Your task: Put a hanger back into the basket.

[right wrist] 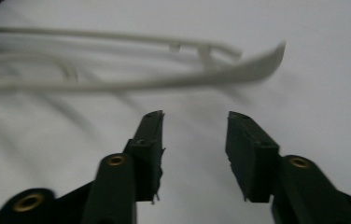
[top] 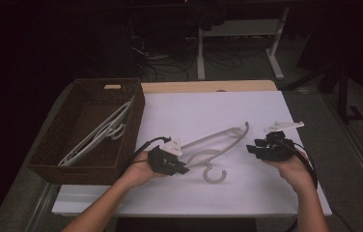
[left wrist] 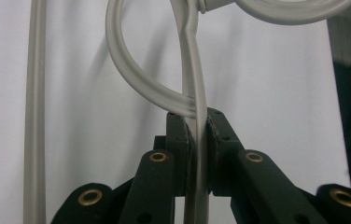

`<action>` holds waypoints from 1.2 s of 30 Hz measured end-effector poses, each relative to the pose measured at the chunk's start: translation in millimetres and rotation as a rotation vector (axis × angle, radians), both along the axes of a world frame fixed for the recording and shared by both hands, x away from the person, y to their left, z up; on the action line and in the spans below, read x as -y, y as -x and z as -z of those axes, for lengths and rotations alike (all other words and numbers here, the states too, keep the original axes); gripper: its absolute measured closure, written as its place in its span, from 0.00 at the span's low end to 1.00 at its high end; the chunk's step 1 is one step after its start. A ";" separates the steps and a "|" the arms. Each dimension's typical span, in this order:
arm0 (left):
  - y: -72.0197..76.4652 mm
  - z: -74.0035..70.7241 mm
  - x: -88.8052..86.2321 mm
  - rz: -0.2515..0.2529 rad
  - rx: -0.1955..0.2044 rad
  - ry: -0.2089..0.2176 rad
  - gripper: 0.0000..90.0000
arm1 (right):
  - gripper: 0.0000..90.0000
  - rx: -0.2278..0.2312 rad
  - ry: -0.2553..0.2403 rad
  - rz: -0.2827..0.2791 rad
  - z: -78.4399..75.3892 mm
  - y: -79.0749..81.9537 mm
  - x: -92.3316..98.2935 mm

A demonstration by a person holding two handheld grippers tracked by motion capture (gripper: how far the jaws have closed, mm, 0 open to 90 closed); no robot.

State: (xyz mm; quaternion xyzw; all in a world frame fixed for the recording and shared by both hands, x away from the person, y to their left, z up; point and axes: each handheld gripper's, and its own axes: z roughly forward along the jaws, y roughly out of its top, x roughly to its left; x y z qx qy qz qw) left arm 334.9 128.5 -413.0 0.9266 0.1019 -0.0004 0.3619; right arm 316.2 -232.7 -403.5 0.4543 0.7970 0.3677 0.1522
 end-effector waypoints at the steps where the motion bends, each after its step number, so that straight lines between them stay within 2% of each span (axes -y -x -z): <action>1: -1.6 -3.1 -1.4 -0.012 -0.003 0.008 0.91 | 0.57 -0.007 0.001 -0.004 0.8 1.3 -0.4; 6: -8.3 -28.5 -7.7 -0.081 -0.010 0.047 0.91 | 0.43 0.002 -0.006 -0.013 5.4 4.0 -2.9; 10: -10.9 -59.4 -10.5 -0.116 -0.014 0.077 0.90 | 0.34 0.014 -0.016 -0.024 10.1 5.1 -6.8; 19: -24.7 -117.1 -33.3 -0.158 0.019 0.080 0.90 | 0.18 0.009 -0.038 -0.054 19.9 17.1 -11.4; 24: -33.4 -144.4 -56.1 -0.208 0.058 0.069 0.90 | 0.14 0.008 -0.026 -0.082 23.0 21.6 -16.3; 29: -34.6 -168.0 -88.7 -0.253 0.100 0.075 0.90 | 0.10 0.006 -0.029 -0.087 24.0 19.8 -18.5; 33: -33.0 -175.6 -114.7 -0.289 0.115 0.077 0.90 | 0.09 0.008 -0.025 -0.086 24.9 18.4 -17.9; 36: -32.0 -175.6 -136.1 -0.315 0.122 0.074 0.90 | 0.09 0.012 -0.025 -0.080 24.8 17.6 -17.4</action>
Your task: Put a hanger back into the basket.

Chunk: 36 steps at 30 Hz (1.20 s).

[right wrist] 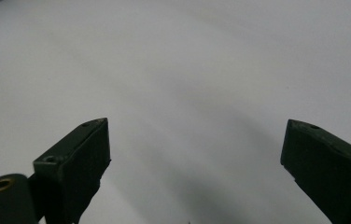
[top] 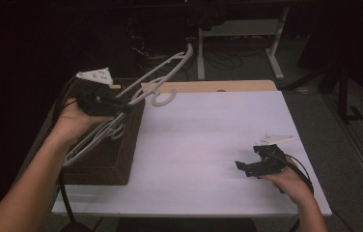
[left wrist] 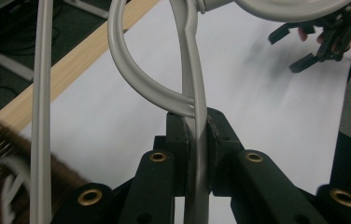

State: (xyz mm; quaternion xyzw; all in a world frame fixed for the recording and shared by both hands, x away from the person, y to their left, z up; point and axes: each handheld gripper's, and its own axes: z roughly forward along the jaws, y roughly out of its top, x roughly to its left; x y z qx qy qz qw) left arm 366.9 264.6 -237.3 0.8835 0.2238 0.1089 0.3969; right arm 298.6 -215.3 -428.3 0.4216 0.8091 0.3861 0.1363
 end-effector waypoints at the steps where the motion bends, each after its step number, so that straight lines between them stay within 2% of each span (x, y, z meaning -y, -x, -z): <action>1: 0.3 1.1 -7.2 -0.005 0.004 -0.001 0.90 | 0.09 0.002 0.002 0.000 -0.1 0.0 0.1; 6: 0.9 12.6 -42.6 -0.051 -0.006 0.001 0.90 | 0.09 0.004 0.006 0.007 -1.2 0.3 0.3; 10: 1.1 29.0 -70.0 -0.078 -0.029 0.014 0.90 | 0.09 0.005 0.008 0.010 -1.2 0.3 0.4; 15: 5.3 47.4 -97.8 -0.115 -0.062 0.004 0.90 | 0.09 0.002 0.012 0.013 -0.7 -0.2 1.2; 20: 9.5 61.5 -123.6 -0.159 -0.085 0.030 0.90 | 0.09 -0.001 0.019 0.015 0.2 -0.8 1.9; 25: 8.2 76.1 -138.9 -0.192 -0.121 0.024 0.90 | 0.09 0.000 0.020 0.018 0.1 -1.3 1.4; 27: 6.6 80.4 -142.1 -0.200 -0.134 0.035 0.90 | 0.09 0.000 0.022 0.016 0.4 -1.4 1.2; 29: 5.2 83.7 -141.4 -0.203 -0.145 0.042 0.90 | 0.09 -0.001 0.023 0.016 0.6 -1.4 1.2; 32: 3.2 86.9 -138.4 -0.203 -0.162 0.015 0.90 | 0.09 -0.003 0.026 0.018 0.7 -1.1 1.5; 36: 1.0 90.3 -137.6 -0.209 -0.177 0.011 0.90 | 0.09 -0.003 0.028 0.017 1.1 -1.7 2.1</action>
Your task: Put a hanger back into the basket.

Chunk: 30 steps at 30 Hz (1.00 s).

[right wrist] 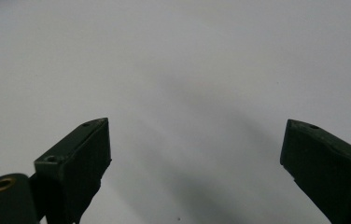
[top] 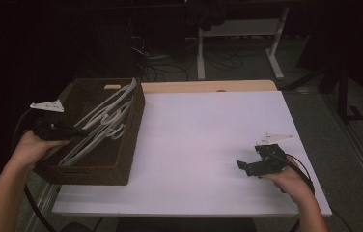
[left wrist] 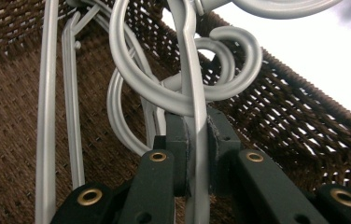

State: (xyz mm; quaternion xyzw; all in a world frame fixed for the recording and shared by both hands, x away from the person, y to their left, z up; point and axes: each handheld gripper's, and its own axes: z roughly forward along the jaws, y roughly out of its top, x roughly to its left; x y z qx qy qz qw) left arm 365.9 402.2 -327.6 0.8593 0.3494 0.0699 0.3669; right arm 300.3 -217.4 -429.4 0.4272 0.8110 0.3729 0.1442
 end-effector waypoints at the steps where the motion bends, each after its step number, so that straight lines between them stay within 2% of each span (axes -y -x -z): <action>1: -1.7 4.1 -1.7 -0.016 -0.035 0.025 0.90 | 0.09 -0.001 -0.001 -0.002 0.1 -0.4 -0.1; 4: -0.5 7.5 -3.2 -0.030 -0.057 0.018 0.90 | 0.09 -0.002 -0.001 -0.004 -0.3 -0.1 -1.1; 6: 0.2 8.5 -6.6 -0.061 -0.072 -0.008 0.90 | 0.09 -0.002 0.002 -0.004 0.0 0.2 -1.4; 7: -0.3 9.1 -7.9 -0.057 -0.076 0.006 0.90 | 0.09 -0.003 0.001 -0.005 0.2 0.2 -1.4; 8: -1.0 9.9 -8.0 -0.056 -0.074 0.015 0.90 | 0.09 -0.004 0.001 -0.006 0.3 0.1 -1.3; 10: -3.4 11.4 -4.2 -0.075 -0.050 -0.030 0.90 | 0.09 -0.007 0.004 -0.005 0.6 -0.7 -1.4; 12: -7.0 15.0 -2.0 -0.076 -0.062 -0.035 0.90 | 0.10 -0.007 0.004 -0.007 0.3 -1.1 -1.8; 14: -10.8 23.2 -0.2 -0.063 -0.104 -0.045 0.89 | 0.10 -0.004 0.003 -0.009 0.0 -0.9 -2.0; 15: -11.3 26.4 0.4 -0.064 -0.116 -0.054 0.87 | 0.10 -0.003 0.004 -0.011 0.0 -0.7 -1.9; 17: -13.2 33.2 3.6 -0.088 -0.124 -0.134 0.67 | 0.10 -0.004 0.004 -0.012 -0.1 -0.5 -2.0; 18: -14.0 33.7 3.3 -0.093 -0.124 -0.129 0.56 | 0.10 -0.004 0.003 -0.011 -0.2 -0.4 -2.0; 19: -12.9 31.9 2.0 -0.091 -0.103 -0.103 0.50 | 0.10 -0.004 0.001 -0.011 -0.4 -0.4 -1.9; 22: -9.9 25.9 0.1 -0.083 -0.055 -0.058 0.39 | 0.10 0.000 -0.004 -0.010 -1.5 -0.1 -1.5; 25: -6.0 19.9 0.6 -0.076 -0.020 -0.019 0.31 | 0.10 0.004 -0.006 -0.012 -2.5 0.1 -1.2; 30: 3.7 3.8 9.1 -0.057 0.058 0.084 0.24 | 0.10 0.013 -0.018 -0.016 -7.4 1.2 -2.5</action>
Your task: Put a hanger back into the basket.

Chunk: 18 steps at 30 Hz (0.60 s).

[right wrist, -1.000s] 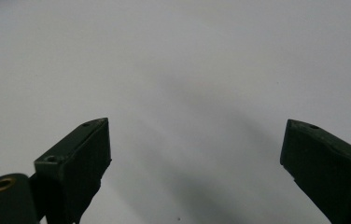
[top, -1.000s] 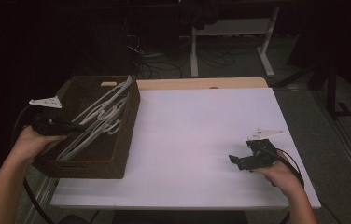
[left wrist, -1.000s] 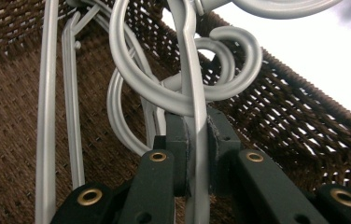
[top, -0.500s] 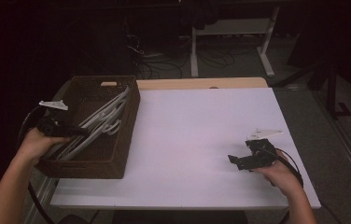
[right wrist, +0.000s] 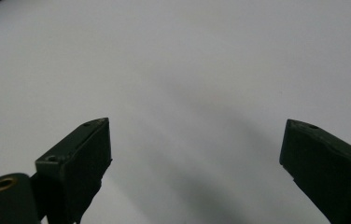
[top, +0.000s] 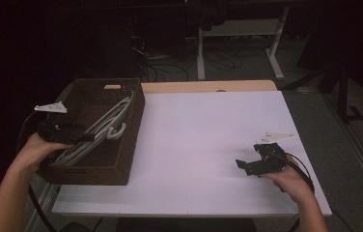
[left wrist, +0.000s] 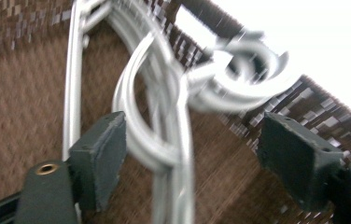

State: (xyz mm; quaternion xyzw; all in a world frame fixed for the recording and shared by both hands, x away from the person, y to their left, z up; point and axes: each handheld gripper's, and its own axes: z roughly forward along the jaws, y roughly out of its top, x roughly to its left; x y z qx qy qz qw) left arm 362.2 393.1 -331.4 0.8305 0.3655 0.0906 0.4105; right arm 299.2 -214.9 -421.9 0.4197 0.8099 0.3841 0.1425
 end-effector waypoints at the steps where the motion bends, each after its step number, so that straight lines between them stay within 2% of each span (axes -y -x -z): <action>1: 1.9 -3.0 3.3 0.007 0.010 0.015 0.22 | 0.10 0.006 -0.005 -0.004 -2.0 0.4 -0.4; 4: 7.5 -9.6 15.5 0.020 0.036 0.037 0.17 | 0.10 0.014 -0.020 -0.007 -7.3 1.3 -0.8; 11: 24.0 -19.5 53.8 0.096 0.098 0.088 0.13 | 0.10 0.031 -0.041 -0.026 -21.3 4.6 -3.7; 18: 33.7 -13.8 85.0 0.144 0.108 0.114 0.03 | 0.10 0.058 -0.076 -0.050 -38.9 9.2 -6.7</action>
